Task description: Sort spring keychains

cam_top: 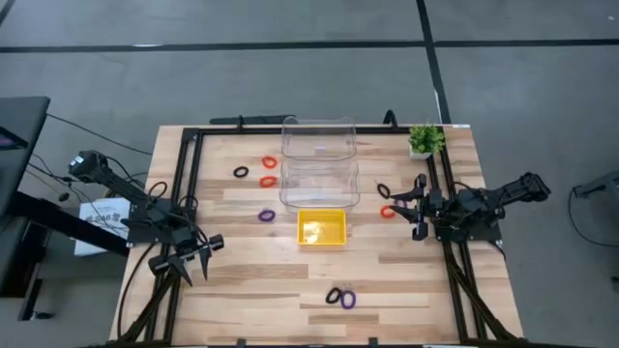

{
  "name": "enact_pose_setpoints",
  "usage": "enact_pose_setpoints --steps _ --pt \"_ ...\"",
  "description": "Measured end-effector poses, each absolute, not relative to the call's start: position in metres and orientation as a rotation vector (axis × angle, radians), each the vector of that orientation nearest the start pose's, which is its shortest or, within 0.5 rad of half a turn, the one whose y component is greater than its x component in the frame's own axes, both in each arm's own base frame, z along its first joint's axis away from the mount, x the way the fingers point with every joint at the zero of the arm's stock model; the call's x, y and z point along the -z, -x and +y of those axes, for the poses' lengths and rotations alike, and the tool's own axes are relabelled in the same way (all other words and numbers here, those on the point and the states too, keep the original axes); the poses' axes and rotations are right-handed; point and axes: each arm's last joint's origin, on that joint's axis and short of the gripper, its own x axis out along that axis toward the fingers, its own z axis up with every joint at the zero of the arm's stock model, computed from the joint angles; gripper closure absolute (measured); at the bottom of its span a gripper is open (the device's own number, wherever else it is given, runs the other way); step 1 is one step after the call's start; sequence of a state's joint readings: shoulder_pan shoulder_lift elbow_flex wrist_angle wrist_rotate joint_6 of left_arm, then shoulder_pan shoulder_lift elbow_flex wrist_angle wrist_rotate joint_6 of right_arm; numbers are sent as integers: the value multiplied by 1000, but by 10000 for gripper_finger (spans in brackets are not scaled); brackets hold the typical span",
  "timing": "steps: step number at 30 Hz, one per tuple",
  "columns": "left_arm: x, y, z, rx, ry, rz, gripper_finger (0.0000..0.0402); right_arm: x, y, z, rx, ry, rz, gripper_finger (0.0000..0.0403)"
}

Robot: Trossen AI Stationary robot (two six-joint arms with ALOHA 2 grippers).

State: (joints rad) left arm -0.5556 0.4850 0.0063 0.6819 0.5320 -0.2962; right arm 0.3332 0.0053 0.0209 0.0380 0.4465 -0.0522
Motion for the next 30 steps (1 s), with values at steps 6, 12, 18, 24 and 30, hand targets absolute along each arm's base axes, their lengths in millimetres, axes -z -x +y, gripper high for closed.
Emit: enact_pose_setpoints --steps 6,12,18,24,30 --pt "-186 -96 -77 1107 268 -51 238 -174 -93 19 114 32 -46 273" --pt "-186 -96 -77 1100 265 -54 238 -174 -93 19 114 32 -46 273" --pt "-187 -102 -73 856 199 -141 238 -174 -93 19 114 32 -47 273" --pt "-191 -104 -70 724 204 -192 238 -174 -93 19 115 32 -47 273" --pt "-191 -107 -65 540 229 -197 238 -174 -93 19 114 32 -47 273"
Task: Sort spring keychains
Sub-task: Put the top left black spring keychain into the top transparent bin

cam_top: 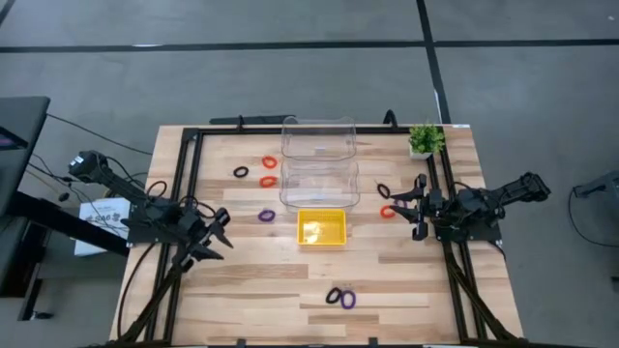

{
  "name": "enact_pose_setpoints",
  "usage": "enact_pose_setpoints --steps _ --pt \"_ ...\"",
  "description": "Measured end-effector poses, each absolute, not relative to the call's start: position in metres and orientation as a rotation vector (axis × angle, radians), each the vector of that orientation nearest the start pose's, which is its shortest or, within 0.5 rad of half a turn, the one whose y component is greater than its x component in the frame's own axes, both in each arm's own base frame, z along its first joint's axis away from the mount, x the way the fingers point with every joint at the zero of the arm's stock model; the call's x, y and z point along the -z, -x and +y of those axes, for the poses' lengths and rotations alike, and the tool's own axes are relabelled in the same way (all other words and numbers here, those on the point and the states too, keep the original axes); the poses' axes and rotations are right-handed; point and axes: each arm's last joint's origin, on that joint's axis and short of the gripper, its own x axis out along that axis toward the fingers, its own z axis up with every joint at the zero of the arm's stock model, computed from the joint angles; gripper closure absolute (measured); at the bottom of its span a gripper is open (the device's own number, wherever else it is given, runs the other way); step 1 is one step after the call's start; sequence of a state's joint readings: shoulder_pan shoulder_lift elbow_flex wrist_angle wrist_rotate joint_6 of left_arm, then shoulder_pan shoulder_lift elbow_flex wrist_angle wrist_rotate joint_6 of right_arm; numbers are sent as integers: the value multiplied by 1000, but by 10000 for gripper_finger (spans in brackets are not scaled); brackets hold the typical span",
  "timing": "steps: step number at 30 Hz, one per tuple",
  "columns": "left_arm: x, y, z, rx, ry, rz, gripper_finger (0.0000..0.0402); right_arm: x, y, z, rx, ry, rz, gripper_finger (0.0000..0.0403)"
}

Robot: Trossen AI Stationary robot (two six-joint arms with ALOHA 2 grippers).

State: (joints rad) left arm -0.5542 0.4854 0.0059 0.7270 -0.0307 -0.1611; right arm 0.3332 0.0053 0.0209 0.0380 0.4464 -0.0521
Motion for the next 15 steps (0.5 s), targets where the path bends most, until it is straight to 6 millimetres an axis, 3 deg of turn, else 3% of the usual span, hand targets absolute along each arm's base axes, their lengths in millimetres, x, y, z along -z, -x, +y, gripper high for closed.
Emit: enact_pose_setpoints --steps 5,10,15 --pt "-190 -109 -63 448 251 -191 238 -174 -93 19 114 32 -47 273" --pt "-190 -111 -58 295 506 -168 238 -174 -93 19 115 32 -46 273" --pt "-190 -112 -55 184 598 -187 238 -174 -93 19 115 32 -47 273"
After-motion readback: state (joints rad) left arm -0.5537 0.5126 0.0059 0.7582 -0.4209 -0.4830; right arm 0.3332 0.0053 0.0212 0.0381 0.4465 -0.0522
